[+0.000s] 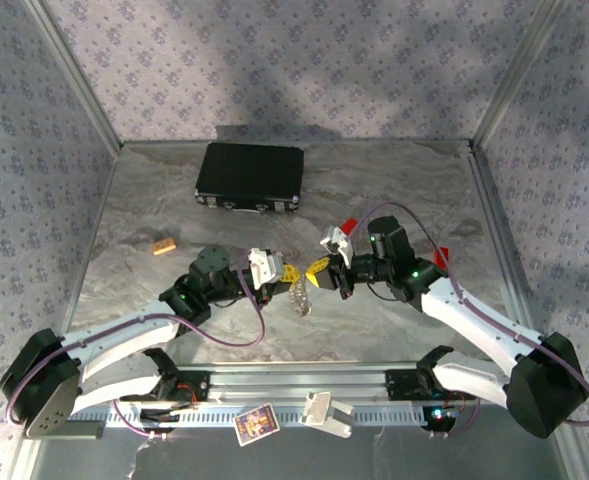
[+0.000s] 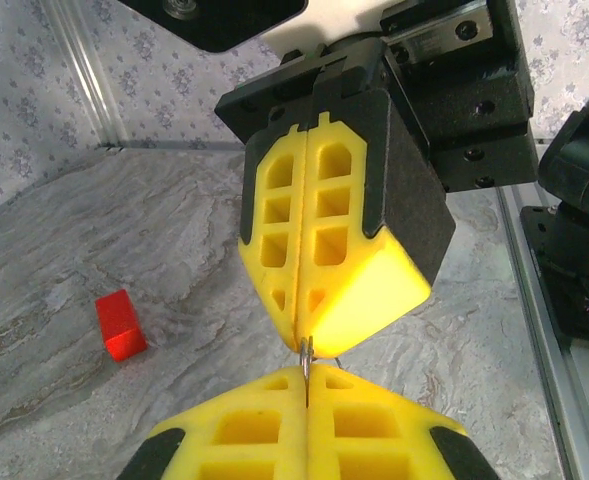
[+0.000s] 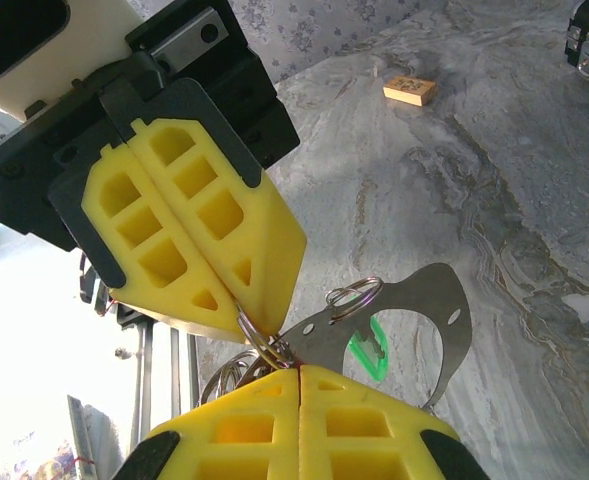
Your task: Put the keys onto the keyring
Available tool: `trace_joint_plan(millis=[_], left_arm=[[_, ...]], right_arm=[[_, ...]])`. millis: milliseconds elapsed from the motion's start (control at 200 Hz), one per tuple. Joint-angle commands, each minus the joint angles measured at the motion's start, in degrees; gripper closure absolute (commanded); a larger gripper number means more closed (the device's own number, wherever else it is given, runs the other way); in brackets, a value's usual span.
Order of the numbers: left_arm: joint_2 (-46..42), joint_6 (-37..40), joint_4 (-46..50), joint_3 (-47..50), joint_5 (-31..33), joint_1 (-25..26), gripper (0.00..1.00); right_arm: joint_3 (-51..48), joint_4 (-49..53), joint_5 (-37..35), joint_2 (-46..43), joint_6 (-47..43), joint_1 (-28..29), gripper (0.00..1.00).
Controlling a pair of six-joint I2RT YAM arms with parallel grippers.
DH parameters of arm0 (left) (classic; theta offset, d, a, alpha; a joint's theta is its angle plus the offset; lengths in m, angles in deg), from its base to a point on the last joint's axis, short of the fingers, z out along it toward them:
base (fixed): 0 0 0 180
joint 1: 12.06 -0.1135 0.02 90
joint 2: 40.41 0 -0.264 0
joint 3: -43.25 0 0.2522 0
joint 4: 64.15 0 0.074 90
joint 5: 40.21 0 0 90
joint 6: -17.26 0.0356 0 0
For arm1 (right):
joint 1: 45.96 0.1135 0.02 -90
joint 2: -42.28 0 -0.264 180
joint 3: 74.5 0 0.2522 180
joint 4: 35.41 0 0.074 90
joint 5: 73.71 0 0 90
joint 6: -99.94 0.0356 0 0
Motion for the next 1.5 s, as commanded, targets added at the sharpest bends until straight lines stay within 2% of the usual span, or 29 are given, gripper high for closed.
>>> trace_joint_plan(millis=[0,175,345,450,520,605,820,1334,1499], left_arm=[[-1.6,-1.6,-6.4,-1.1,-3.5,0.3,1.0],[-0.5,-2.0,-7.8,-1.1,-3.2,0.6,1.0],[0.6,-2.7,-8.7,-0.4,-2.1,0.6,1.0],[1.2,-3.2,-9.4,0.2,-1.9,0.6,1.0],[1.6,-3.5,-9.7,0.2,-2.4,0.6,1.0],[1.9,-3.8,-9.7,0.0,-3.0,0.6,1.0],[2.2,-4.3,-9.9,-0.2,-4.2,0.6,1.0],[2.5,-4.8,-9.7,-0.5,-4.7,0.6,1.0],[3.7,-6.7,-10.4,-1.1,-4.9,0.6,1.0]], right_arm=[[-0.3,-1.6,1.1,1.1,0.5,-0.5,1.0],[0.0,-2.6,1.4,1.2,0.7,-0.3,1.0],[-1.2,-1.0,-1.2,-2.2,-1.3,-1.2,0.72],[-2.4,-1.3,-3.8,-5.4,-4.4,-1.5,0.62],[-2.5,-0.2,-3.0,-6.5,-8.6,-1.1,0.6],[-2.0,0.3,-2.7,-6.4,-12.4,-0.5,0.6],[-0.8,-0.9,-3.6,-4.8,-14.5,0.3,0.64],[-0.6,-4.0,-2.1,-2.5,-12.5,1.8,0.79],[-0.3,-4.6,-1.4,-2.0,-12.1,2.0,0.88]])
